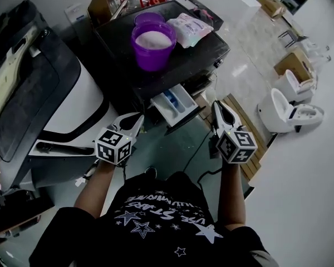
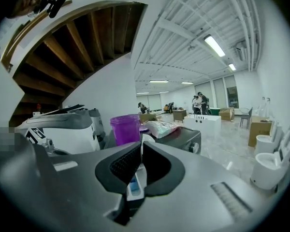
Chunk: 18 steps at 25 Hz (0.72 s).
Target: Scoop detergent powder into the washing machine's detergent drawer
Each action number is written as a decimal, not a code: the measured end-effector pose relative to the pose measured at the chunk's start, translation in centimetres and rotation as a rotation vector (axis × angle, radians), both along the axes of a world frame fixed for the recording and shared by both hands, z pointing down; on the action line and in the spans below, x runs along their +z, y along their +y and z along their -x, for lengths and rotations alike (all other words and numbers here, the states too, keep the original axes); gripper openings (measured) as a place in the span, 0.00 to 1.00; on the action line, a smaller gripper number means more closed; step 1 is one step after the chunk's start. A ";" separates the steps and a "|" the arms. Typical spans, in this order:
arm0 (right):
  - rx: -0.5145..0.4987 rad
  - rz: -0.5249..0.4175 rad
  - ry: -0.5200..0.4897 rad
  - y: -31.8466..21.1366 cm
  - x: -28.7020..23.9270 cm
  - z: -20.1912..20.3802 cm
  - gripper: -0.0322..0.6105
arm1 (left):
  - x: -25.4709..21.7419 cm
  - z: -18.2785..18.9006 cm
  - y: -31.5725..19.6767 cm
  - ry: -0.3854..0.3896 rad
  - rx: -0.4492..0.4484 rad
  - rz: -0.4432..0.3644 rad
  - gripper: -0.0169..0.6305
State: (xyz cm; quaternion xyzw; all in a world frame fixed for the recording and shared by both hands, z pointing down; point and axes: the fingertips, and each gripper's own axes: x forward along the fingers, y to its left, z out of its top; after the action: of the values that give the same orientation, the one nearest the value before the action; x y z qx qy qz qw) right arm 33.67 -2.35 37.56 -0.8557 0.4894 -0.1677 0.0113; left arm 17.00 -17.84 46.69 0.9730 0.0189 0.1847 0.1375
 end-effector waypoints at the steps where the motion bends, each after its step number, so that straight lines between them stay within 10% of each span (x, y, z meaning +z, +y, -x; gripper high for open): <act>1: -0.028 0.006 0.024 -1.1 -0.6 -0.5 0.11 | -0.1 -0.1 -0.6 0.003 -0.010 -0.002 0.03; 12: -0.426 -0.036 0.275 -16.4 -8.1 -4.8 0.11 | -1.9 -1.0 -6.4 0.036 -0.234 -0.051 0.03; 18: -0.718 0.092 0.451 -23.6 -8.9 -4.5 0.11 | -2.7 -1.6 -8.5 0.033 -0.380 -0.067 0.03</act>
State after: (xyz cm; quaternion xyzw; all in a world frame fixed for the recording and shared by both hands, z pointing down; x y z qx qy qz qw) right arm 38.18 -25.95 28.64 -0.6460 0.7384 0.0088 -0.1935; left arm 18.62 -26.33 43.95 0.9660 -0.1688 0.1399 0.1373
